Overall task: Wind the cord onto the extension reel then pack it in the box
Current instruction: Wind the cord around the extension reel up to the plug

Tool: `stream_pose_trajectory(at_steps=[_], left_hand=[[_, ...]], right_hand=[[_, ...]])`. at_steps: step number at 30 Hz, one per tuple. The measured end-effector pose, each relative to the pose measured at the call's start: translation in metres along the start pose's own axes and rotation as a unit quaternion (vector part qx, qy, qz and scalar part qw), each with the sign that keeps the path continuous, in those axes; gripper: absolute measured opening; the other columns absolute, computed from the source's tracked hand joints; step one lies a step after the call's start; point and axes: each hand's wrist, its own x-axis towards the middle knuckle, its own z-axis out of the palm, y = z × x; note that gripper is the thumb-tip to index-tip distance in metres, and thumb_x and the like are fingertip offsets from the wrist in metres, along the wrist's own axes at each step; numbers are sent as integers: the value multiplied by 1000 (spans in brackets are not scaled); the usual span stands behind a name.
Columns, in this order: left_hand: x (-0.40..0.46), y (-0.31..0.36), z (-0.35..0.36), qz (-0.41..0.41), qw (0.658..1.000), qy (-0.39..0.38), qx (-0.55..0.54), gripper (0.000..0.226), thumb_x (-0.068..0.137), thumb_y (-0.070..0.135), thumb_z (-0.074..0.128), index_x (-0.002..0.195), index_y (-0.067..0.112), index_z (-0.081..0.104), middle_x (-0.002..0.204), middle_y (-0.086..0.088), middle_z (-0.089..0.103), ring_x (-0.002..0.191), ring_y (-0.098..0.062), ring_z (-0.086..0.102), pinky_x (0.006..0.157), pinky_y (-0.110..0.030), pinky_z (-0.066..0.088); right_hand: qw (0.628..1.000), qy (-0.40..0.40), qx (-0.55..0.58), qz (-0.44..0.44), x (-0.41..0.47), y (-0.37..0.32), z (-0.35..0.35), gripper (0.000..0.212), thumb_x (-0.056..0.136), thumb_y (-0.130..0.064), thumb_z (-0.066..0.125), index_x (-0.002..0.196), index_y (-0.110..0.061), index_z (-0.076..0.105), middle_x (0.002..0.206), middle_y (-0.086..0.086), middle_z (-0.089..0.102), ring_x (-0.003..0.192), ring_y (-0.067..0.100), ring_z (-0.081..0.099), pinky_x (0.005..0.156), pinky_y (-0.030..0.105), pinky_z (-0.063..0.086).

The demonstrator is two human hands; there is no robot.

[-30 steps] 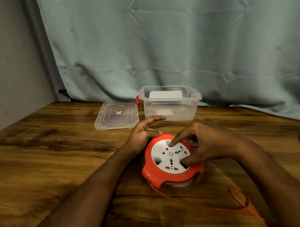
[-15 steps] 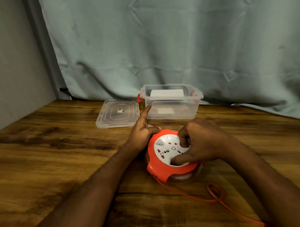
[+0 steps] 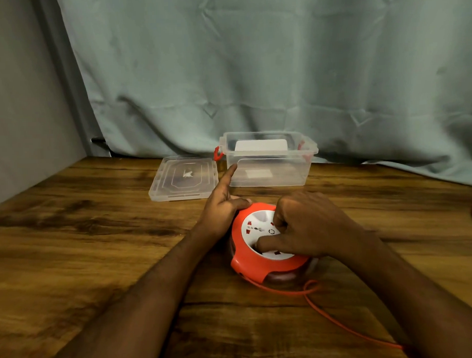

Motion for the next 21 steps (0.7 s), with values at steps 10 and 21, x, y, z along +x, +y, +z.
stream_pose_trajectory(at_steps=[10, 21], left_hand=[[0, 1, -1, 1, 1000, -13, -23, 78, 90, -12, 51, 153, 28, 27, 55, -4, 60, 46, -13, 58, 47, -26, 49], [-6, 8, 3, 10, 997, -63, -42, 72, 92, -14, 47, 152, 21, 28, 49, -4, 61, 44, -12, 60, 47, -23, 49]], right_hand=[[995, -36, 89, 8, -2, 16, -15, 13, 90, -30, 69, 96, -37, 61, 64, -10, 56, 63, 4, 56, 55, 25, 41], [985, -135, 112, -1, -9, 24, -28, 51, 84, -34, 78, 128, -53, 58, 57, -49, 48, 56, -18, 53, 49, 14, 33]])
